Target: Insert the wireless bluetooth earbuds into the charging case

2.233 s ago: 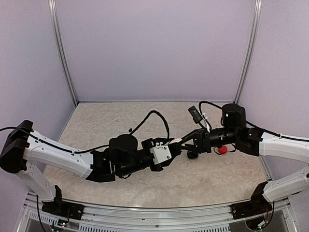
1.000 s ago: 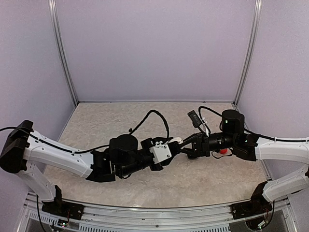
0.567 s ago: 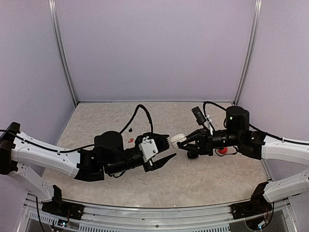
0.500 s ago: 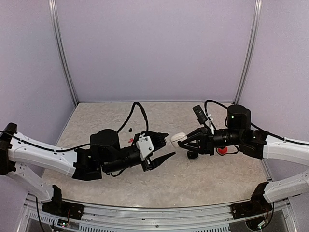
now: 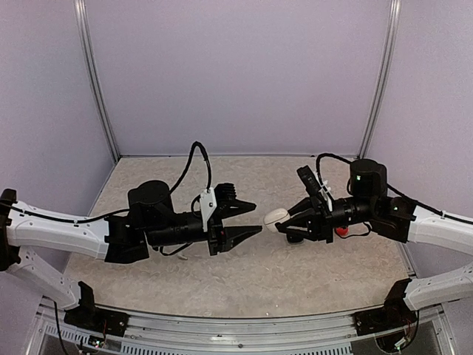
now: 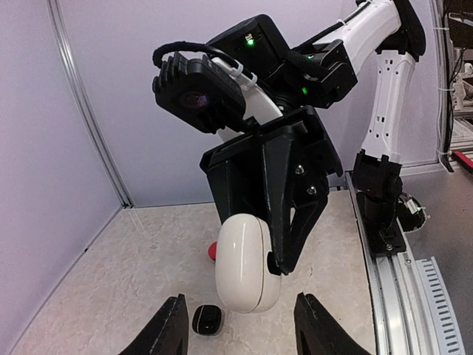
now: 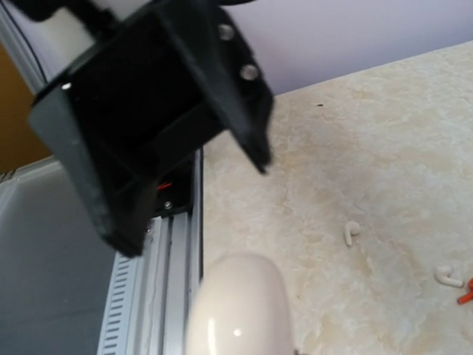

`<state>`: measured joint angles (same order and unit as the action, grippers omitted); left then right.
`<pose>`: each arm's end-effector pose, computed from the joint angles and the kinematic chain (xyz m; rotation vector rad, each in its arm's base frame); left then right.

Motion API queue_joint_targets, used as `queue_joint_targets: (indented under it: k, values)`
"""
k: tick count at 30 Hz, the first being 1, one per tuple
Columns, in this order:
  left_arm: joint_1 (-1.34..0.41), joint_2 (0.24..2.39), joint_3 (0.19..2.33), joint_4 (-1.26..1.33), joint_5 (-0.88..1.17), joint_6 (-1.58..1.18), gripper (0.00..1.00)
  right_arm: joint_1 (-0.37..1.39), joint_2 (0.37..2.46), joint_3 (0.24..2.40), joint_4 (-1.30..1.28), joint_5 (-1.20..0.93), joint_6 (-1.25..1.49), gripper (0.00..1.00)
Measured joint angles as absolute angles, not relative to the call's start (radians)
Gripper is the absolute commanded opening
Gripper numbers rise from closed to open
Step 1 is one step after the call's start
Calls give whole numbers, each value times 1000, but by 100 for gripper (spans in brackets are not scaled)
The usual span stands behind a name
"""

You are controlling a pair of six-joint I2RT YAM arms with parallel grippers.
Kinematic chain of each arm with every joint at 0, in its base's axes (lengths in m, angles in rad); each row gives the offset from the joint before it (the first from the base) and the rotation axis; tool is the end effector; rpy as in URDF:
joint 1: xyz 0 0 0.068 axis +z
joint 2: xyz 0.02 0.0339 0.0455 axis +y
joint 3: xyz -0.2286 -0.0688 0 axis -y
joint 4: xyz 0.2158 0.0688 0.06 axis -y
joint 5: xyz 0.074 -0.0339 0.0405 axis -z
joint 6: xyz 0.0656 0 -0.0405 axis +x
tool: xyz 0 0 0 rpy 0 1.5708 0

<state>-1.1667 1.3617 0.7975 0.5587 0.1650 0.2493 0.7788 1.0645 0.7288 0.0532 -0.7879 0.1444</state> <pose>0.1182 -0.3037 0.2717 1.1656 1.1548 -0.8414 0.1440 0.2074 0.2655 -1.1584 1.6233 1.3452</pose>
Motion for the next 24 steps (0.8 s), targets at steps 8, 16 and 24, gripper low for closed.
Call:
queue_joint_targets:
  k: [8,16,24]
  values:
    - [-1161,1406,863,525,202,197,49,807,1063,751,36,-793,105,5]
    - [-1171,1452,892,507,182,159,43,837,1064,755,20,-762,83,3]
    - [-1163,1452,889,514,174,110,41,843,1064,755,21,-725,60,0]
